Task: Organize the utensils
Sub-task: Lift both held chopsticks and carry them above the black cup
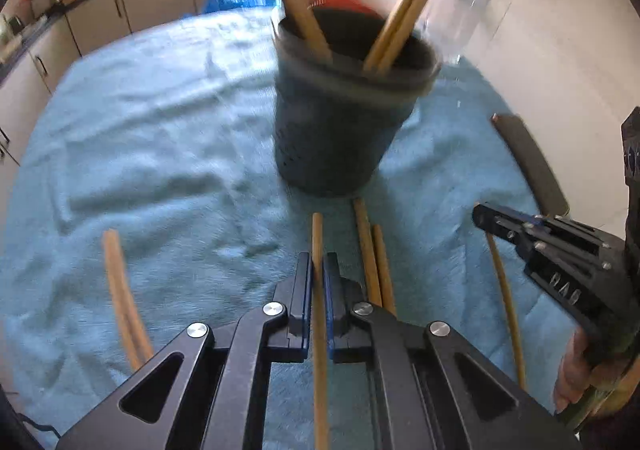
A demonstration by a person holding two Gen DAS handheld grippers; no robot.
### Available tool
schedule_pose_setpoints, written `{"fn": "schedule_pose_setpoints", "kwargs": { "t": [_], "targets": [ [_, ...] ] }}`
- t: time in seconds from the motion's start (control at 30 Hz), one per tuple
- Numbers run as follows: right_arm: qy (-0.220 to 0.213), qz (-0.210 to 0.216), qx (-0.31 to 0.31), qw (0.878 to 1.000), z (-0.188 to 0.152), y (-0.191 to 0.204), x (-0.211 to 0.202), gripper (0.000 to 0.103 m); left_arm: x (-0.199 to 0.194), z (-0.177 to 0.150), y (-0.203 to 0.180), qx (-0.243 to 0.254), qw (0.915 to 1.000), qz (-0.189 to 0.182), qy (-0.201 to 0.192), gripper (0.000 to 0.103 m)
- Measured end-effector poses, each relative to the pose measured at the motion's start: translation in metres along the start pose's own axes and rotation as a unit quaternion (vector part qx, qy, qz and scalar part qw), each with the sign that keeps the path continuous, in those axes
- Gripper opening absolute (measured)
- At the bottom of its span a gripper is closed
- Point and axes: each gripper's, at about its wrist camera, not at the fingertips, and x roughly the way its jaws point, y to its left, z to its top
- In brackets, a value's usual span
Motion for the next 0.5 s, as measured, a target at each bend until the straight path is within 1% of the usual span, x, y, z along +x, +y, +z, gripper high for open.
{"fn": "schedule_pose_setpoints", "kwargs": {
  "t": [0.07, 0.23, 0.33, 0.4, 0.5],
  "targets": [
    [-0.028, 0.020, 0.000, 0.999, 0.003, 0.002, -0.023, 0.006, -0.025, -0.002, -0.001, 0.006, 0.9997, 0.001, -0.025, 0.005],
    [-0.101, 0.026, -0.031, 0.994, -0.002, 0.019, -0.086, 0.006, -0.091, -0.014, -0.001, 0.007, 0.9958, 0.006, -0.091, 0.005],
    [-0.135, 0.034, -0.039, 0.990, -0.011, 0.028, -0.117, 0.006, -0.132, -0.030, -0.001, 0.002, 0.9916, 0.005, -0.129, 0.005],
    [-0.159, 0.036, -0.046, 0.986, -0.019, 0.033, -0.139, 0.006, -0.152, -0.041, -0.002, 0.002, 0.9891, 0.006, -0.147, 0.005],
    [-0.182, 0.037, -0.053, 0.981, -0.030, 0.041, -0.161, 0.006, -0.176, -0.054, -0.007, 0.008, 0.9852, 0.016, -0.171, 0.005]
  ]
}}
